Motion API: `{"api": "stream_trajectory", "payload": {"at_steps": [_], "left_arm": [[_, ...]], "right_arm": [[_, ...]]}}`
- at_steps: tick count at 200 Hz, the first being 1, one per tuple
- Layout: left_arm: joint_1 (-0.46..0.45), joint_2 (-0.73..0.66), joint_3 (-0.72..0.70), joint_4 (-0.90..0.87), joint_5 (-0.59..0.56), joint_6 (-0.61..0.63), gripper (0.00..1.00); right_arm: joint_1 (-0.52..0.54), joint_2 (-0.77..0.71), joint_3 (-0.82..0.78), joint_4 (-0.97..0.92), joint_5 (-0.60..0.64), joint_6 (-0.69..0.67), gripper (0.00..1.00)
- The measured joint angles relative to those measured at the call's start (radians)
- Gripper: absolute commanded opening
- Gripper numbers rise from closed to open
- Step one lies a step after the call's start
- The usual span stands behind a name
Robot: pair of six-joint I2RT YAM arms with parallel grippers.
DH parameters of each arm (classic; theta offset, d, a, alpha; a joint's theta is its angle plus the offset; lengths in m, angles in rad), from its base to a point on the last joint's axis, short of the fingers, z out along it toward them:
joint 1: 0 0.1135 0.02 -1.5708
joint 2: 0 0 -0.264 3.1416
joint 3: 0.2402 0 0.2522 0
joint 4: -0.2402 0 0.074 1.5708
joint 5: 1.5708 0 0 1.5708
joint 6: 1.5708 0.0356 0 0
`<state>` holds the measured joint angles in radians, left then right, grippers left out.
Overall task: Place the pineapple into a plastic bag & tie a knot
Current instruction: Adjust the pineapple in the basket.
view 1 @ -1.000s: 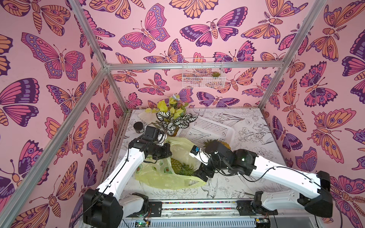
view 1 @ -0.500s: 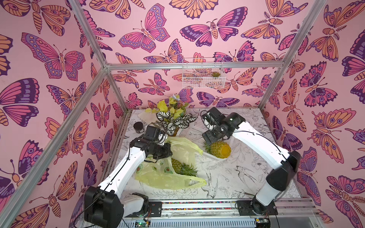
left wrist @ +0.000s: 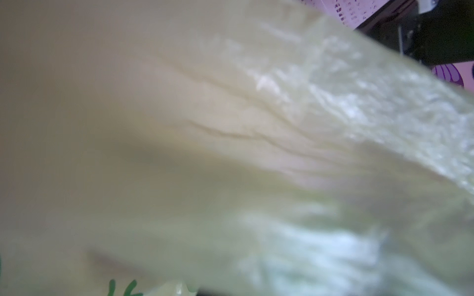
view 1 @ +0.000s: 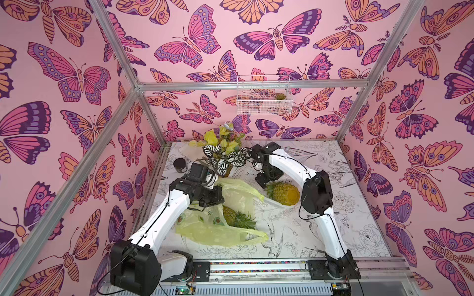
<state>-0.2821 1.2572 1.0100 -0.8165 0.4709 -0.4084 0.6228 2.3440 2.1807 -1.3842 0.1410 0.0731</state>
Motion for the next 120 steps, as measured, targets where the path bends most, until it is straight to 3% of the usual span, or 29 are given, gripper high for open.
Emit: {"api": "stream_trajectory", "payload": {"at_steps": [43, 54, 81, 101, 120], "left_arm": [[0.000, 0.058, 0.002, -0.003, 0.000, 0.000, 0.00], [0.000, 0.068, 0.002, -0.003, 0.000, 0.000, 0.00], [0.000, 0.073, 0.004, -0.004, 0.000, -0.001, 0.00], [0.000, 0.073, 0.006, -0.004, 0.000, -0.002, 0.00], [0.000, 0.073, 0.006, -0.005, 0.000, -0.004, 0.00]], "right_arm": [[-0.010, 0.072, 0.004, 0.012, -0.011, -0.024, 0.64], [-0.010, 0.087, 0.004, 0.021, -0.010, -0.032, 0.54], [-0.012, 0.107, 0.003, 0.038, -0.018, -0.049, 0.17], [-0.014, 0.105, 0.005, 0.043, -0.037, -0.048, 0.01], [-0.014, 0.089, 0.005, 0.045, -0.052, -0.050, 0.00]]}}
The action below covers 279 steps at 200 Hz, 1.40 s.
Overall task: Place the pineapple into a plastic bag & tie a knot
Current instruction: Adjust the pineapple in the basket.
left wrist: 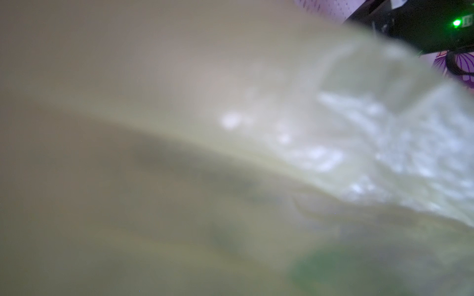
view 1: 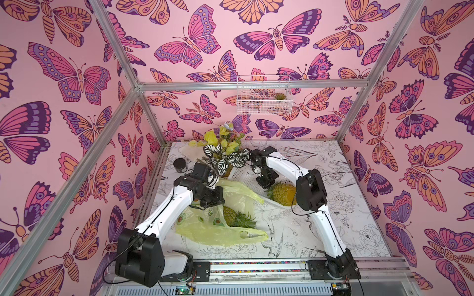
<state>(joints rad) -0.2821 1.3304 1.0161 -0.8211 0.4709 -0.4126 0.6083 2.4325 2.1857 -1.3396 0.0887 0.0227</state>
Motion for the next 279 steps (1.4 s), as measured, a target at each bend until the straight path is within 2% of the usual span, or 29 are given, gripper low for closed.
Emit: {"api": "stream_trajectory", "payload": {"at_steps": [47, 85, 132, 174, 193, 218, 230, 279], "left_arm": [[0.000, 0.000, 0.000, 0.000, -0.003, -0.006, 0.00], [0.000, 0.000, 0.000, 0.000, -0.006, -0.012, 0.00], [0.000, -0.013, 0.000, 0.000, -0.016, -0.015, 0.00], [0.000, -0.015, 0.000, 0.000, -0.019, -0.015, 0.00], [0.000, -0.015, 0.000, 0.001, -0.019, -0.015, 0.00], [0.000, -0.015, 0.000, 0.001, -0.023, -0.015, 0.00], [0.000, -0.015, 0.000, 0.002, -0.024, -0.015, 0.00], [0.000, -0.016, -0.009, 0.003, -0.026, -0.019, 0.00]], "right_arm": [[-0.006, -0.058, 0.000, -0.001, -0.057, 0.013, 0.00], [-0.020, -0.185, 0.069, -0.001, -0.063, 0.043, 0.00], [-0.039, -0.349, 0.149, 0.031, -0.016, 0.086, 0.00], [-0.060, -0.371, 0.140, 0.144, 0.058, 0.116, 0.00], [-0.071, -0.415, 0.015, 0.293, 0.097, 0.127, 0.00], [-0.074, -0.562, -0.382, 0.641, 0.160, 0.138, 0.00], [-0.074, -0.595, -0.516, 0.777, 0.196, 0.138, 0.00], [-0.066, -0.619, -0.633, 1.106, 0.309, 0.142, 0.00]]}}
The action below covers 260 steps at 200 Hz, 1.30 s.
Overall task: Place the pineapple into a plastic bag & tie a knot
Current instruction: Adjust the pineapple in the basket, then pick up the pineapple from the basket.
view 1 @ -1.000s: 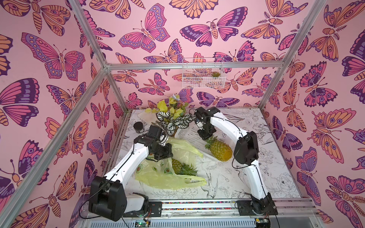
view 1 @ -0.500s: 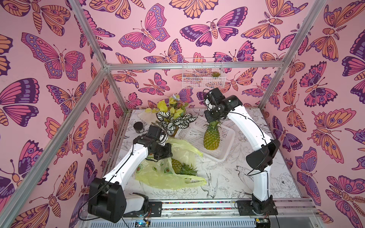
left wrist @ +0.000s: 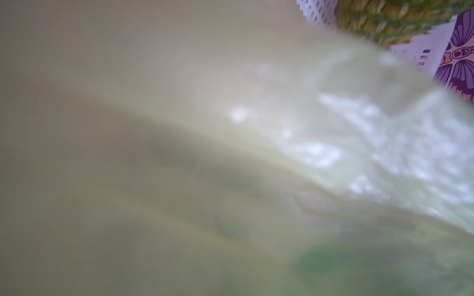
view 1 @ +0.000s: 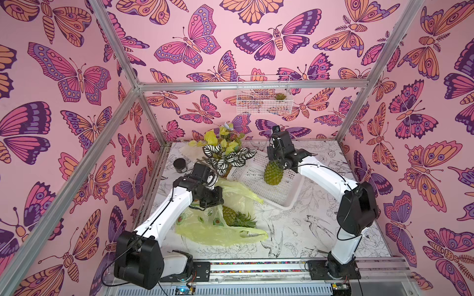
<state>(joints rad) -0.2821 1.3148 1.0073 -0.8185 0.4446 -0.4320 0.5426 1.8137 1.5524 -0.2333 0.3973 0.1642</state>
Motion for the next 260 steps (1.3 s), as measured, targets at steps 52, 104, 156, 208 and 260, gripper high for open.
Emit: {"api": "stream_trajectory", "payload": {"at_steps": [52, 104, 156, 208, 260], "left_arm": [[0.000, 0.000, -0.008, 0.008, 0.000, -0.007, 0.00], [0.000, 0.000, -0.010, 0.011, 0.000, -0.007, 0.00], [0.000, -0.016, -0.020, 0.013, 0.000, -0.007, 0.00], [0.000, -0.075, -0.039, 0.019, 0.000, -0.007, 0.00], [0.000, -0.097, -0.059, 0.022, 0.000, -0.007, 0.00]], "right_arm": [[0.057, -0.142, -0.300, 0.254, 0.045, -0.012, 0.06], [0.071, -0.346, -0.458, 0.217, -0.077, -0.020, 0.42], [0.073, -0.405, -0.328, -0.214, -0.129, 0.034, 0.48], [0.070, -0.405, -0.114, -0.650, -0.137, 0.001, 0.69], [0.046, -0.268, 0.154, -0.766, -0.244, -0.015, 0.88]]}}
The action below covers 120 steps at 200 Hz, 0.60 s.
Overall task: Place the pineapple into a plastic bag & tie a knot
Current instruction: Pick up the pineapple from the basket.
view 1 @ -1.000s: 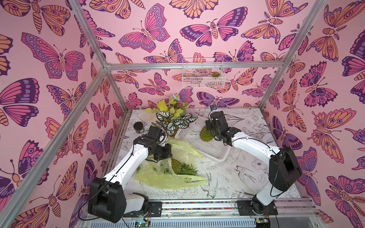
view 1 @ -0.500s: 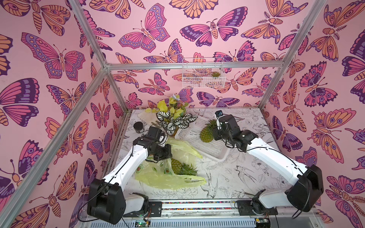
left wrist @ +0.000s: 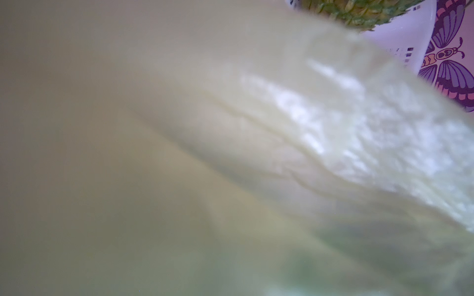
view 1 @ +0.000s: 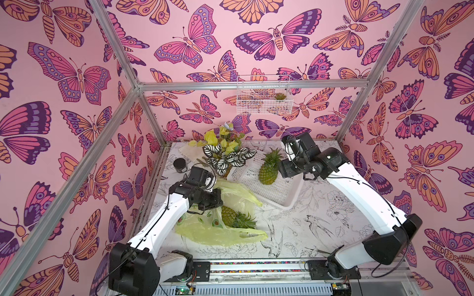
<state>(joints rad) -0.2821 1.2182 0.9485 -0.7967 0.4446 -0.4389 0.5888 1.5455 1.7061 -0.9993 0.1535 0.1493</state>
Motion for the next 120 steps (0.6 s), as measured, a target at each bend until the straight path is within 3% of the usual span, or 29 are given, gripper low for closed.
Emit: {"api": "stream_trajectory", "payload": {"at_steps": [64, 100, 120], "left_arm": [[0.000, -0.019, -0.013, 0.004, 0.000, 0.000, 0.00], [0.000, -0.019, -0.013, 0.004, 0.000, 0.000, 0.00], [0.000, -0.019, -0.013, 0.005, 0.000, 0.000, 0.00]], "right_arm": [[0.000, 0.349, 0.409, 0.003, 0.011, 0.082, 0.86], [0.000, 0.564, 0.654, -0.019, 0.023, 0.082, 0.74], [0.000, 0.646, 0.704, -0.024, 0.060, 0.056, 0.66]]}}
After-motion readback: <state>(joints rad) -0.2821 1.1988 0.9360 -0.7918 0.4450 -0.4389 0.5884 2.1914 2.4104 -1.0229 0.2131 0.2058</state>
